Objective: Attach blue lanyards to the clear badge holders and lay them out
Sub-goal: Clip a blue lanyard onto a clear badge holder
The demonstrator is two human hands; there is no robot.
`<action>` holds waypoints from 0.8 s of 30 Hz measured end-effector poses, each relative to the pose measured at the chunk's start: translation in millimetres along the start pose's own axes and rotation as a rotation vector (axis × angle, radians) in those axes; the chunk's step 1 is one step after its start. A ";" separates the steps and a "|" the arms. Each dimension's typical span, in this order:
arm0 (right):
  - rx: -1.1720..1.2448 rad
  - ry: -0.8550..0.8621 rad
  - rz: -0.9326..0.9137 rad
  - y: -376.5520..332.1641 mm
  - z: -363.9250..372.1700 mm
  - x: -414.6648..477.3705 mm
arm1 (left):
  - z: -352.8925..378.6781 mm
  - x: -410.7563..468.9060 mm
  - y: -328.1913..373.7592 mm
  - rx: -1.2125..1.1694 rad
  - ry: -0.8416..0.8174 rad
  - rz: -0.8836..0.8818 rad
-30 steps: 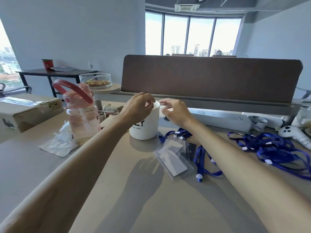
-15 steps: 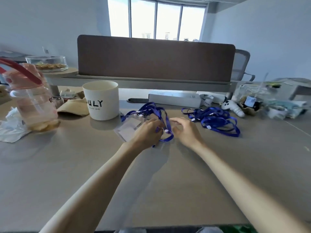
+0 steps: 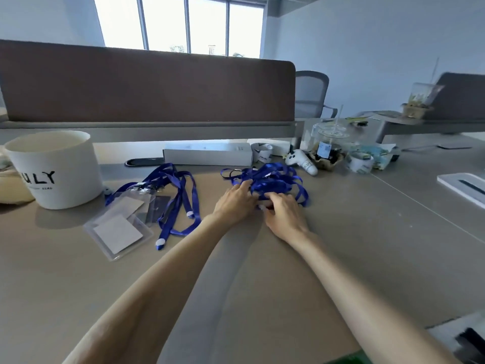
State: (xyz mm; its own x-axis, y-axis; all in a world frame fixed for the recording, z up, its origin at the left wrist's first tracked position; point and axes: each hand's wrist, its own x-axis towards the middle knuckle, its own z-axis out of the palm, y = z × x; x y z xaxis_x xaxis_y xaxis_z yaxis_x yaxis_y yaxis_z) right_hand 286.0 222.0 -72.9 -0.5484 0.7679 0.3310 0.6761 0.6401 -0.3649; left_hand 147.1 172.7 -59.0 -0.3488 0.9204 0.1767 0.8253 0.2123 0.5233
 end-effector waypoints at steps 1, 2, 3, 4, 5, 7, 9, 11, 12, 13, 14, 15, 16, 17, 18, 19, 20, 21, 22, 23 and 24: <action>0.010 -0.029 -0.031 3.2 -2.9 1.0 | 2.6 6.3 1.7 -0.024 -0.012 -0.007; 0.042 -0.074 -0.054 6.8 -6.4 1.2 | 4.7 11.2 2.2 -0.039 -0.006 -0.010; 0.105 -0.121 -0.060 11.4 -9.6 1.1 | 7.3 15.2 1.0 -0.048 0.014 -0.007; 0.180 -0.147 -0.047 15.8 -13.2 0.1 | 9.0 16.3 -0.2 -0.053 0.043 -0.003; 0.249 -0.145 -0.019 21.0 -15.7 0.3 | 11.2 16.3 -2.5 -0.057 0.075 0.005; 0.329 -0.075 0.042 31.9 -18.7 1.5 | 14.6 12.3 -6.7 -0.062 0.124 0.018; 0.332 0.051 0.053 42.6 -17.2 5.0 | 16.0 5.8 -10.9 -0.106 0.175 0.016; 0.232 0.190 0.099 52.5 -13.1 12.1 | 14.4 -1.4 -13.7 -0.173 0.226 -0.022; 0.155 0.200 0.173 55.1 -12.0 15.0 | 13.4 -4.2 -15.5 -0.184 0.243 -0.038; 0.083 0.157 0.266 55.9 -10.9 17.9 | 13.0 -6.4 -17.7 -0.166 0.251 -0.044; 0.020 0.085 0.341 55.0 -10.7 20.2 | 13.0 -8.2 -19.5 -0.133 0.251 -0.043; -0.040 0.021 0.379 53.8 -9.8 22.4 | 13.3 -9.3 -20.8 -0.099 0.248 -0.034; -0.084 -0.002 0.377 52.3 -9.7 23.8 | 13.5 -9.7 -21.4 -0.070 0.240 -0.022; -0.096 0.015 0.351 52.7 -8.1 26.8 | 13.8 -9.8 -21.6 -0.048 0.229 -0.009; -0.084 0.053 0.314 52.2 -7.9 29.2 | 13.6 -9.6 -21.1 -0.032 0.217 0.000; -0.025 0.089 0.283 52.2 -7.5 31.7 | 13.4 -9.5 -20.5 -0.019 0.199 0.009; 0.083 0.112 0.270 51.2 -8.2 33.0 | 12.9 -9.9 -19.3 -0.007 0.177 0.020; 0.218 0.122 0.265 48.8 -9.8 34.7 | 12.6 -9.9 -18.6 0.000 0.155 0.028; 0.353 0.134 0.246 45.0 -13.8 35.8 | 11.9 -10.3 -16.9 -0.012 0.137 0.029; 0.456 0.159 0.202 40.7 -19.7 37.7 | 10.5 -9.5 -15.5 -0.054 0.129 0.020; 0.515 0.186 0.135 34.9 -27.9 40.0 | 7.6 -8.6 -12.9 -0.121 0.136 0.008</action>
State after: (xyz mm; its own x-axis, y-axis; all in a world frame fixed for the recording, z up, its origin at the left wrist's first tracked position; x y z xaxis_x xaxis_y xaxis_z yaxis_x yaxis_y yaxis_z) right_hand 301.4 274.4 -48.2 -0.3463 0.8566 0.3825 0.3815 0.5011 -0.7768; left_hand 142.8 164.5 -73.5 -0.4060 0.8672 0.2881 0.7717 0.1565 0.6164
